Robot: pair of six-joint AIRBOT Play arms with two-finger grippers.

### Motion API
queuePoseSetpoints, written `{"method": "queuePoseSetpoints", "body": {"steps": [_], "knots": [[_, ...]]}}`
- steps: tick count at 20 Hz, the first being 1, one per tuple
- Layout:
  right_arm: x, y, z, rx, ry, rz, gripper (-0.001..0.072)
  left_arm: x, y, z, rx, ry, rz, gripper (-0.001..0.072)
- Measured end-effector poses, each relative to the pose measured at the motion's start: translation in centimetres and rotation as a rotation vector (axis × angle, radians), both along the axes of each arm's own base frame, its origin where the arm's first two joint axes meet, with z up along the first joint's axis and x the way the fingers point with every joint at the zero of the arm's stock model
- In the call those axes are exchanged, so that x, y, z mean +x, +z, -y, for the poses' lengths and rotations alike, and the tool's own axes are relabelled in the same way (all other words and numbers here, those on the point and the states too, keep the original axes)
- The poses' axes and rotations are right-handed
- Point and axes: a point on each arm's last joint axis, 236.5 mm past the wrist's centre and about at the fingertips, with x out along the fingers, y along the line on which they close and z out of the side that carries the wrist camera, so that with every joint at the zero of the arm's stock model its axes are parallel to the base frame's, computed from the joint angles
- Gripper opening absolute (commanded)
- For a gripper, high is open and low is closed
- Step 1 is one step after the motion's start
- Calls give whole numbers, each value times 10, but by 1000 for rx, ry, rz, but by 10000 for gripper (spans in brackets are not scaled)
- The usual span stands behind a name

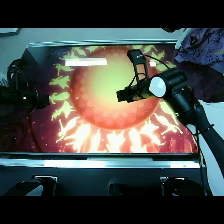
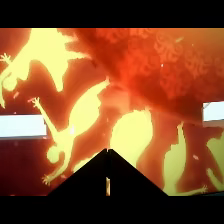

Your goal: Fold the clothes and pants, and hang the long-sleeved shirts on hangers.

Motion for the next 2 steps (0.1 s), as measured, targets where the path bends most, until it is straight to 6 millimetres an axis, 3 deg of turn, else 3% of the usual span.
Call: {"method": "queuePoseSetpoints", "body": {"steps": [2], "knots": [[0,0,0,0,0,1,34,0,0,0,0,0,0,19]]}}
